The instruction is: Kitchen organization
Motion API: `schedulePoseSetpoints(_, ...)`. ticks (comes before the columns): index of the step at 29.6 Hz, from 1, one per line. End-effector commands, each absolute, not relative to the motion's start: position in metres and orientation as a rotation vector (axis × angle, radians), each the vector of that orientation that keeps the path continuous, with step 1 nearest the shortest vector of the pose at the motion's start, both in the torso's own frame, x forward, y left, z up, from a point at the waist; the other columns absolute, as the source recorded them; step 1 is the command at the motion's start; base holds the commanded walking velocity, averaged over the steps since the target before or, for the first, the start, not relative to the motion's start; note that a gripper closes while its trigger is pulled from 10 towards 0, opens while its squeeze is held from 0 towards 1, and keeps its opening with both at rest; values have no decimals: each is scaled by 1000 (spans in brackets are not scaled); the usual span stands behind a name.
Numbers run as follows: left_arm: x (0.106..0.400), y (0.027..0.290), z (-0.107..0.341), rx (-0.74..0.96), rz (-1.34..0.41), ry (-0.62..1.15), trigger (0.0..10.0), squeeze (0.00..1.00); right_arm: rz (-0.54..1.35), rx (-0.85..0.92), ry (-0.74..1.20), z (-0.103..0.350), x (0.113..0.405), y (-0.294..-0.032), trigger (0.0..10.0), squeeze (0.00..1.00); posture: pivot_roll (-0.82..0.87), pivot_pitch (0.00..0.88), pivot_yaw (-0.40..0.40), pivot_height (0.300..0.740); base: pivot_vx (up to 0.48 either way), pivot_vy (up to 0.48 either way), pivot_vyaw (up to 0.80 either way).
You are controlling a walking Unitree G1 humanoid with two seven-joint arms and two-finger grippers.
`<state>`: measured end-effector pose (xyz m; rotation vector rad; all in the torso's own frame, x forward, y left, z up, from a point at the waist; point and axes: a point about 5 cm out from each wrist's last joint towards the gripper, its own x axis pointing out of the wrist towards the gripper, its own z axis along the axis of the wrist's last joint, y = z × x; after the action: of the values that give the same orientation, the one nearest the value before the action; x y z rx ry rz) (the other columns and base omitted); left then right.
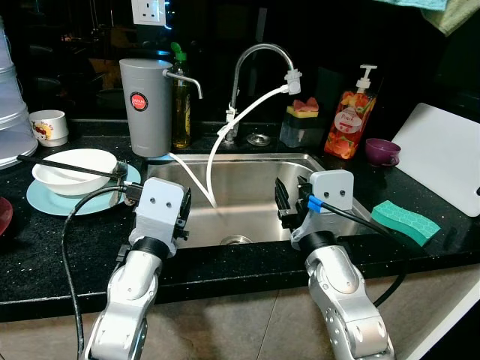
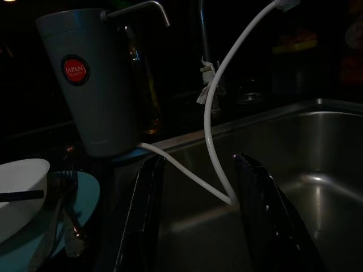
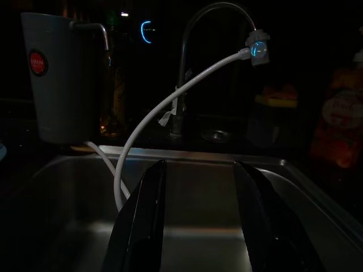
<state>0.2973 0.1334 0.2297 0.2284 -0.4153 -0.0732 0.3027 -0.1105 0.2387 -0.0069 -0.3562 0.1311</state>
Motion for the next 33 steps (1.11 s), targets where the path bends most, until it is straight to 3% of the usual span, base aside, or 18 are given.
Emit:
schedulePoseSetpoints(1, 296, 130, 232, 230, -70, -429, 10000, 0, 113, -12, -355, 239, 304, -115, 10000, 0, 88, 50, -114, 740, 0, 0, 0)
schedulePoseSetpoints(33, 295, 128, 230, 232, -73, -431, 10000, 0, 117, -14, -349, 239, 305, -114, 10000, 0, 69, 67, -121, 740, 0, 0, 0)
